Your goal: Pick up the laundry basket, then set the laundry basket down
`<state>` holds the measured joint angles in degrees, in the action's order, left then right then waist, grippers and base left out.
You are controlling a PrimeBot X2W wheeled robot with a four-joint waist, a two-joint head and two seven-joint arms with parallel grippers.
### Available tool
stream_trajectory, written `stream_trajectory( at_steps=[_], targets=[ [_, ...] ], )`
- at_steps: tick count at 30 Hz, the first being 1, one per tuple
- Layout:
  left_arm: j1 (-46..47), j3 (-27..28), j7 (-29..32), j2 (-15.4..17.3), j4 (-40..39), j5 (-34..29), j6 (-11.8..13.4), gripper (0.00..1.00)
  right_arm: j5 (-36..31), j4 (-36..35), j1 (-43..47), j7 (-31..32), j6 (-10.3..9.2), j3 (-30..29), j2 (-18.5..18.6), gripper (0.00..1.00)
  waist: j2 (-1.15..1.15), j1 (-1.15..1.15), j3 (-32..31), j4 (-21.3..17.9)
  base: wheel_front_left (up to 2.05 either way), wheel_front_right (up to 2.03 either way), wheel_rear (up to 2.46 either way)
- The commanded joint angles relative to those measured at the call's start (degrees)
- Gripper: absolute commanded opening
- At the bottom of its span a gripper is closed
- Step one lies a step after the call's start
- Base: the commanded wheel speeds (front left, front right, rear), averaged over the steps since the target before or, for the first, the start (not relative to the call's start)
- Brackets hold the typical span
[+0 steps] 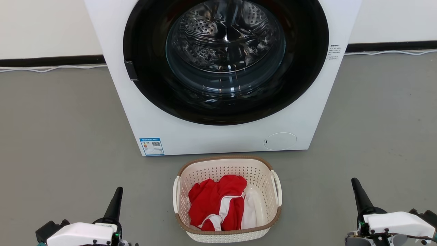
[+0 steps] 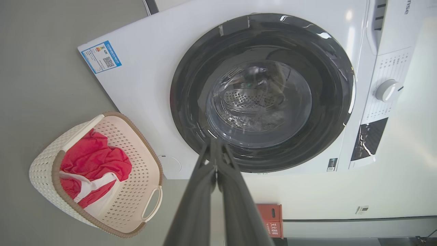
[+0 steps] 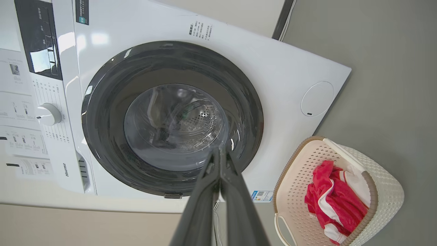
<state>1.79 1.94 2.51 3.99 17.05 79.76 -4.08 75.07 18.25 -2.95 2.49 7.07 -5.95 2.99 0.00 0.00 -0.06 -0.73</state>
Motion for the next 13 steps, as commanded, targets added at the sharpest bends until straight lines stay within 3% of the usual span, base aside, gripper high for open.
stream_trajectory(
  at_steps=[1,13],
  targets=[
    [3.14,1.98,0.49,0.38,-1.82,1.75,-0.75,0.00,2.35,-2.18,-2.96,0.68,0.35,0.60,0.26,0.00,0.00,0.00,0.02,0.06,0.00,0.00,0.00],
    [3.87,3.50,2.52,-0.48,-2.49,7.89,-2.28,0.00,10.86,-3.37,-3.12,2.60,0.39,-0.09,0.04,0.00,0.00,0.00,0.14,0.44,0.00,0.00,0.00]
  ],
)
